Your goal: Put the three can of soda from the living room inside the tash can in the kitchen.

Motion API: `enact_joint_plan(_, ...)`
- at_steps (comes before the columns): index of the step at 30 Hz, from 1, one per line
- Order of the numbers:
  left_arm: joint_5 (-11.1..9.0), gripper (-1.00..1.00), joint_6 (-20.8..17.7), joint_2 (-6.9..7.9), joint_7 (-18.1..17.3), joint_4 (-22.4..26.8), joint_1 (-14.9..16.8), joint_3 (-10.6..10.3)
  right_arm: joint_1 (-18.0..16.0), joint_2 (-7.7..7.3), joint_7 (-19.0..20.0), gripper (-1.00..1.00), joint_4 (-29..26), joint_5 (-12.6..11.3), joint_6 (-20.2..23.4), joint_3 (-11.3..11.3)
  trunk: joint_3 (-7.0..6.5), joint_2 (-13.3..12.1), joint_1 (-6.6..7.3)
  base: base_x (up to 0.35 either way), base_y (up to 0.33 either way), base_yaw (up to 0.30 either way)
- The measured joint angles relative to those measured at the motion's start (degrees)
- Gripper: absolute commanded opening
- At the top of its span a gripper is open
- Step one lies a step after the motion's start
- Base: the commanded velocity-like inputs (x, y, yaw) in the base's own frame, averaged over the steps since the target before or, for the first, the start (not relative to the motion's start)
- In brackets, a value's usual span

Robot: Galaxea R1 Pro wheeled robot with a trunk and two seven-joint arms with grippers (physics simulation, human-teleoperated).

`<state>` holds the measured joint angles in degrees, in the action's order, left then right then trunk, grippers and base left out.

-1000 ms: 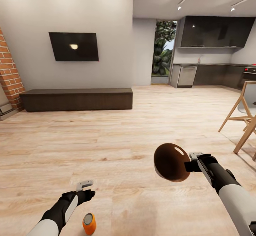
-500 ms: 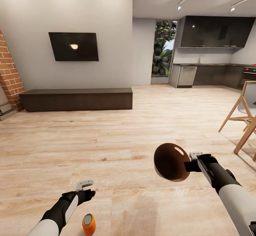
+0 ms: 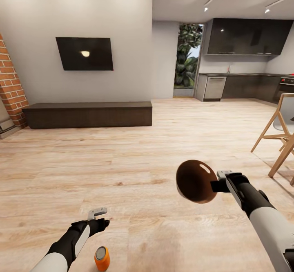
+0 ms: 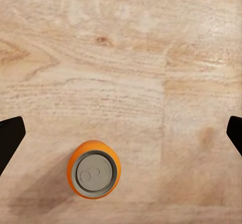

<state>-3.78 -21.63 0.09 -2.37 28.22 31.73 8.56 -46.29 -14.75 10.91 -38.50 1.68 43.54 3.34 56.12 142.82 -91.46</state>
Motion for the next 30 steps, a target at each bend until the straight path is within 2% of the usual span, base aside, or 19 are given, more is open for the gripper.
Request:
enact_joint_plan(3,0.0,1.0,0.01,0.0,0.0,-0.01,0.0,-0.02,-0.67,0.26,0.09,-1.0,-0.19,-0.78,0.06,-0.03,0.0,0.0,0.0,0.0,0.0,0.0)
enact_joint_plan(13,-0.15,1.0,-0.11,0.09,0.16,0.0,0.0,-0.04,-4.96,0.65,0.0,-1.0,0.15,0.07,-0.34,-0.01,0.0,0.0,0.0,0.0,0.0,0.0)
enact_joint_plan(16,-0.2,1.0,-0.09,0.08,0.17,-0.01,0.0,-0.02,-6.05,1.27,0.06,-1.0,-0.17,-0.71,-0.32,0.0,0.0,0.0,0.0,0.0,0.0,0.0)
enact_joint_plan(17,-0.21,1.0,-0.08,0.08,0.17,-0.01,0.0,-0.02,-6.24,1.34,0.08,-1.0,-0.25,-1.17,-0.3,-0.07,-0.01,0.01,0.01,0.0,0.0,0.0)
enact_joint_plan(21,-0.25,1.0,-0.08,0.09,0.14,0.0,0.0,0.03,-6.72,1.5,-0.03,-1.0,-0.19,0.17,-0.44,-0.02,0.0,0.0,0.0,0.0,0.0,0.0)
enact_joint_plan(23,-0.29,1.0,-0.1,0.09,0.15,0.0,0.0,0.04,-6.82,1.58,0.03,-1.0,-0.19,-0.4,-0.4,-0.01,0.0,0.0,0.0,0.0,0.0,0.0)
enact_joint_plan(30,-0.5,1.0,-0.37,0.38,0.16,0.05,0.0,0.2,-7.07,1.74,0.01,-1.0,-0.17,-0.22,-0.51,-0.01,0.0,0.0,0.0,0.0,0.0,0.0)
